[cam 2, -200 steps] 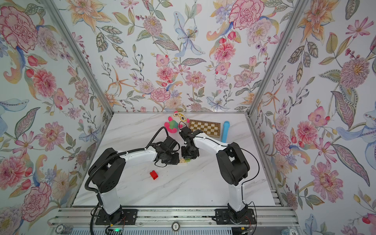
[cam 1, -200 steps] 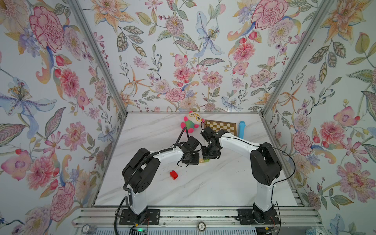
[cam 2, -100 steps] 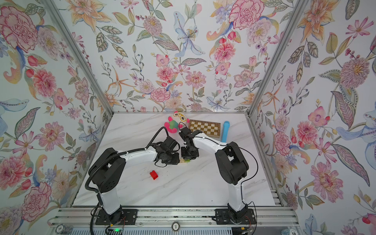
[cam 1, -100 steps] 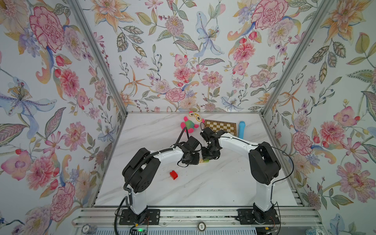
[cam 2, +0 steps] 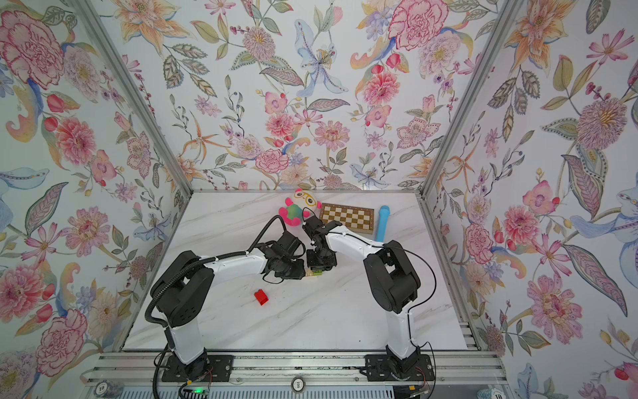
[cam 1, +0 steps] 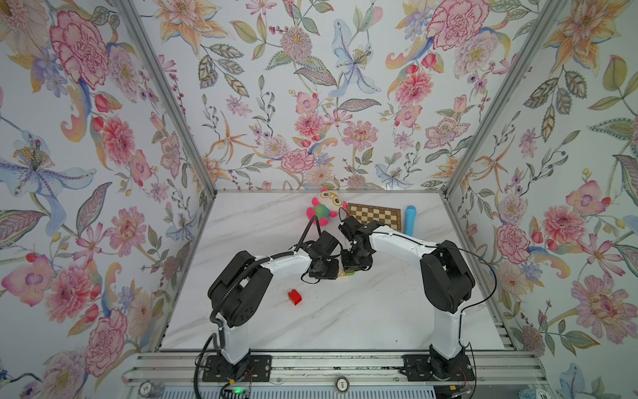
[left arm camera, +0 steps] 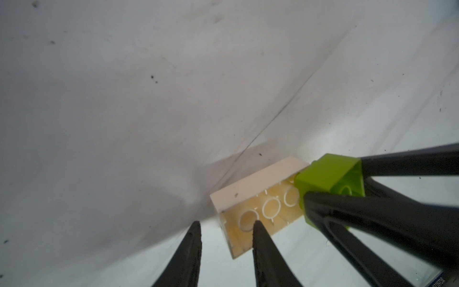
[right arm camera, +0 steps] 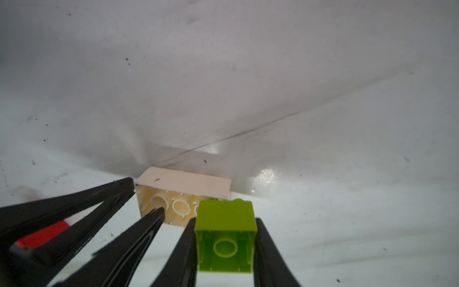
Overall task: Assemble the letter r with lego
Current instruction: Assemble the lego brick with the lego brick.
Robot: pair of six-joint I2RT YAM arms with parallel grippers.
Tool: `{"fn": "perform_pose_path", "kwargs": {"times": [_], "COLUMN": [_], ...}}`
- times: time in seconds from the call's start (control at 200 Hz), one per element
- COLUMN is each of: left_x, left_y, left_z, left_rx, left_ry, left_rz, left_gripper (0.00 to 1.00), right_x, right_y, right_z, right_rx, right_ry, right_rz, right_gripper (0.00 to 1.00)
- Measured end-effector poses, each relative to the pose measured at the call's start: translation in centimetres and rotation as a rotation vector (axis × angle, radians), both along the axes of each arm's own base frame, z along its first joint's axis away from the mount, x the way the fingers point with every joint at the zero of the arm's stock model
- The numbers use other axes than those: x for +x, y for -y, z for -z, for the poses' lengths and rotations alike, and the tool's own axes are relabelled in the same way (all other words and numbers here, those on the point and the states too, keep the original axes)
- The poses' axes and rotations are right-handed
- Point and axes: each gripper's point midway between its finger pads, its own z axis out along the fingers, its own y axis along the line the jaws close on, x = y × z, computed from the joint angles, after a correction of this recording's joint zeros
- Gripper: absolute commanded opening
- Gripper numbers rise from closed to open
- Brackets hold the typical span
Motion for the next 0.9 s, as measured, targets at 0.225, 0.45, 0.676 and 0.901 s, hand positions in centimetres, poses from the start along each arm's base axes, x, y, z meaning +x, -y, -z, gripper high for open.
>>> {"fn": "perform_pose_path", "kwargs": {"times": [0.225, 0.45, 0.676, 0.901], "left_x": [0.16, 0.22, 0.26, 0.25], "left_y": [0.02, -0.01, -0.04, -0.16], "left_z": [0.05, 0.05, 0.11, 0.14], "left_rx": [-0.007, -0.008, -0.012, -0.026], "left_ry": [-0.001, -0.001, 0.003, 0.006], "left_rz": [-0.002, -0.003, -0.001, -0.003], "left_gripper": [0.37, 0.36, 0.36, 0.36], "right_x": [-0.03, -0.07, -0.11, -0.08], "right_y": [-0.01, -0.06, -0.07, -0.02], "right_z": [0.03, 0.04, 0.07, 0.11], "right_rx": [-0.012, -0.042, -0.055, -0.073], "right_ry": [0.007, 0.021, 0.021, 0.017], "right_rz": [-0.004, -0.011, -0.004, 0.008], "right_gripper": [0.30, 0.30, 0.29, 0.28]}}
